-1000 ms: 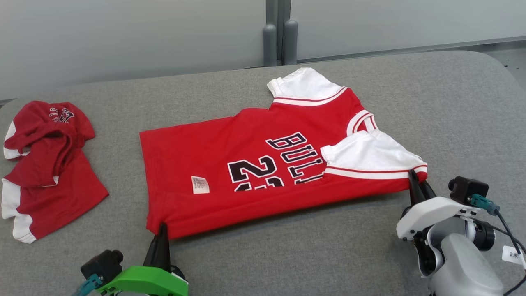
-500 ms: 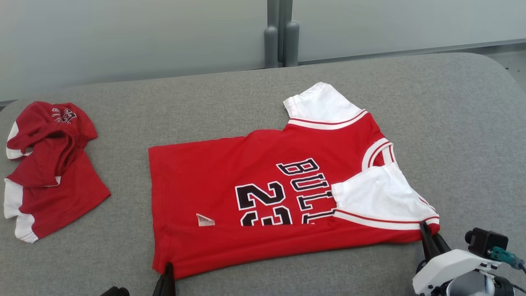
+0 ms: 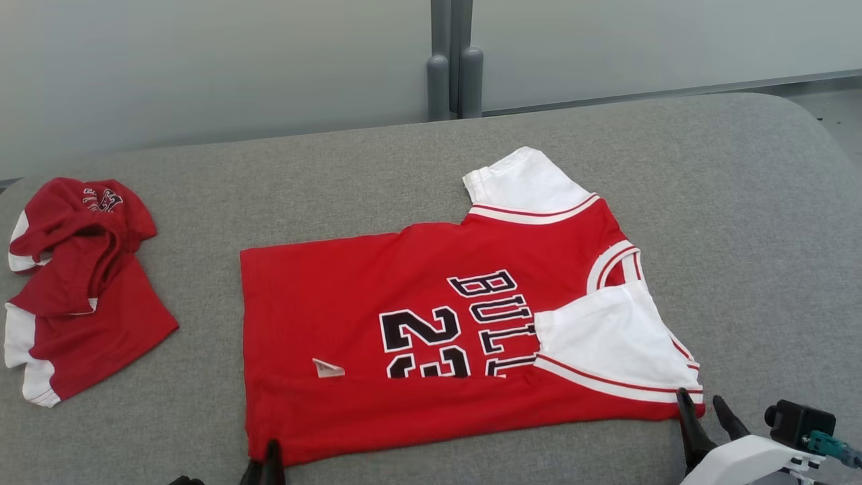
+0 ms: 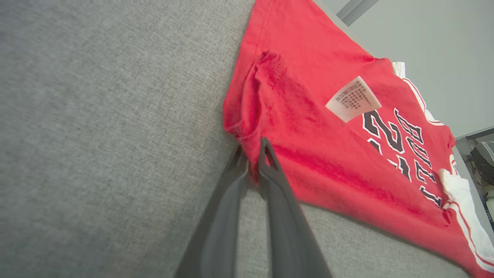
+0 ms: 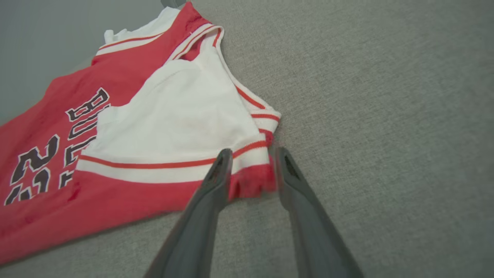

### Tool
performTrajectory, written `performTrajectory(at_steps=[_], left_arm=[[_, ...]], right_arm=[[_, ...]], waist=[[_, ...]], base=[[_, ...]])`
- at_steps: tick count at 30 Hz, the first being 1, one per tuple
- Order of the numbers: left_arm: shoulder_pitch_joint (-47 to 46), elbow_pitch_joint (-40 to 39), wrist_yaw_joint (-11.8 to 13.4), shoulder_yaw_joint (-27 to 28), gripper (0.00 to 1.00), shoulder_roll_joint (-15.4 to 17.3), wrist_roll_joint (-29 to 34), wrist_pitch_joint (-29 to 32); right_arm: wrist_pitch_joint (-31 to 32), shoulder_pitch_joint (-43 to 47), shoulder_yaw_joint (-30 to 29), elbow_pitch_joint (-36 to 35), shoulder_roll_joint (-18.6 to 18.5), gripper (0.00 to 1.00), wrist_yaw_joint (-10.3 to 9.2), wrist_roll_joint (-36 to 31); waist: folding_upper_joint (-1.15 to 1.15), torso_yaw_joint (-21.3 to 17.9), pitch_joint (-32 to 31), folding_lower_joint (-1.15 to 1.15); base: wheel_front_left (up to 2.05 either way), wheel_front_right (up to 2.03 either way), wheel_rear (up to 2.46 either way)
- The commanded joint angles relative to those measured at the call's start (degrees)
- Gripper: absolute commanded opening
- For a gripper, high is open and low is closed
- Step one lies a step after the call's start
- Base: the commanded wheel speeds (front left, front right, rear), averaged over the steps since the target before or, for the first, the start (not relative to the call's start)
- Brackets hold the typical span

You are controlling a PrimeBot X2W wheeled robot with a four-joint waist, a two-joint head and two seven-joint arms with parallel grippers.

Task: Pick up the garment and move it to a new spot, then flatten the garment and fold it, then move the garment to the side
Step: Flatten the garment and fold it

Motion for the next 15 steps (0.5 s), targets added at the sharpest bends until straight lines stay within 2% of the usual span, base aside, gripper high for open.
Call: performTrajectory(at_steps=[1, 5, 12, 15], left_arm=[[0.5, 0.0, 0.4, 0.2, 1.00, 0.7, 0.3, 0.0], [1.4, -1.1, 1.3, 0.5, 1.00, 1.7, 1.0, -0.4], [-1.2, -4.1, 3.1, 1.0, 1.00, 5.5, 3.7, 0.1], [-3.1, -4.9, 3.0, 0.8, 1.00, 7.2, 4.7, 0.9]], right_arm=[[0.3, 0.8, -0.4, -0.7, -0.3, 1.00, -0.05, -0.6], [0.4, 1.6, -2.1, -2.3, -0.3, 1.00, -0.05, -1.7], [1.5, 1.3, -5.7, -6.4, -0.2, 1.00, -0.04, -5.1], [2.0, 0.0, -6.0, -8.5, -0.2, 1.00, -0.04, -6.4]], waist=[[0.21, -0.2, -0.1, 0.00], [0.21, -0.6, -0.5, 0.00], [0.21, -1.0, -0.9, 0.00], [0.21, -1.3, -0.9, 0.00]], base=[[0.00, 0.00, 0.00], [0.00, 0.00, 0.00], [0.00, 0.00, 0.00], [0.00, 0.00, 0.00]])
